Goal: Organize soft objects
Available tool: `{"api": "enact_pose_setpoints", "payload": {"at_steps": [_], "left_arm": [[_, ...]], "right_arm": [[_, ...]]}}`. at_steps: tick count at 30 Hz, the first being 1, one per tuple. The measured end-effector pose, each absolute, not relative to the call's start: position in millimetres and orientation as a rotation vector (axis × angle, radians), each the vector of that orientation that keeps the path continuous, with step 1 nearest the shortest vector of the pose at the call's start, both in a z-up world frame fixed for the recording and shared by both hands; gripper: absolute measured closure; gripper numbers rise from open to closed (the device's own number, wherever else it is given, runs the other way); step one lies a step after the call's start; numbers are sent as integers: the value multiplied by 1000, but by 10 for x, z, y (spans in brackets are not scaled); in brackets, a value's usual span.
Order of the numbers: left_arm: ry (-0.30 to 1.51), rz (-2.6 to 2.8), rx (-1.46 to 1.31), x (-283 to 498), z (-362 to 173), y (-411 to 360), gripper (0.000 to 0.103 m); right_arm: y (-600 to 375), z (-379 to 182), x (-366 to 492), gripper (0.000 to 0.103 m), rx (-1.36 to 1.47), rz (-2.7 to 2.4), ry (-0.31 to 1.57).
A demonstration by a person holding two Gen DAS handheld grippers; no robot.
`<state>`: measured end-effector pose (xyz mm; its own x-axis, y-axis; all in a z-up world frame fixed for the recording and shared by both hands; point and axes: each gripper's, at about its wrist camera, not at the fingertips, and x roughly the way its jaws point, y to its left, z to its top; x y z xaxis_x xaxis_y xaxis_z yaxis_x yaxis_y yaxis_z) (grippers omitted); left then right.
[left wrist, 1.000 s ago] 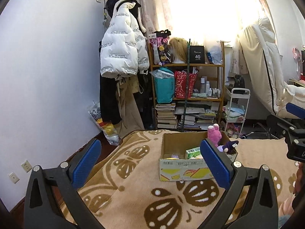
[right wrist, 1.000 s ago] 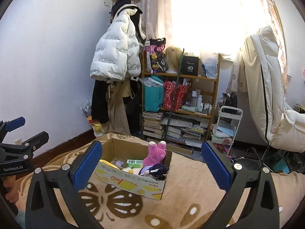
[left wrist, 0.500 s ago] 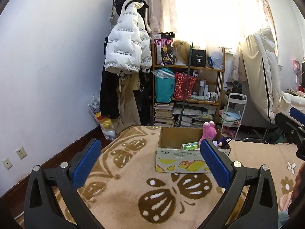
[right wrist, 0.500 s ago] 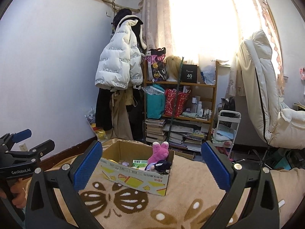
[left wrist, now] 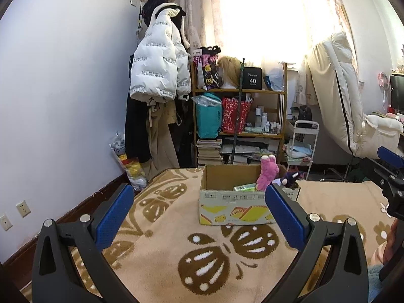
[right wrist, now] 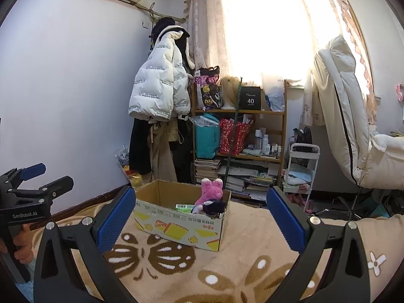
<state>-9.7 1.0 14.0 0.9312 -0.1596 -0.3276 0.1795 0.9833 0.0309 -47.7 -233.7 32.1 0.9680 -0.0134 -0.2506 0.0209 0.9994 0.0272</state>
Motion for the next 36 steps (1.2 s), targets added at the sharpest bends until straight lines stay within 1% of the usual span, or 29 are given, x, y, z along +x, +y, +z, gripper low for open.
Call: {"api": "enact_pose_setpoints", "payload": {"at_steps": [15, 36], "left_arm": [[361, -186, 81, -84, 52, -37, 1], [374, -197, 109, -76, 11, -105, 1]], "right_arm": [[-2408, 107, -398, 0, 46, -64, 303], [-2458, 62, -380, 0, 57, -75, 310]]}}
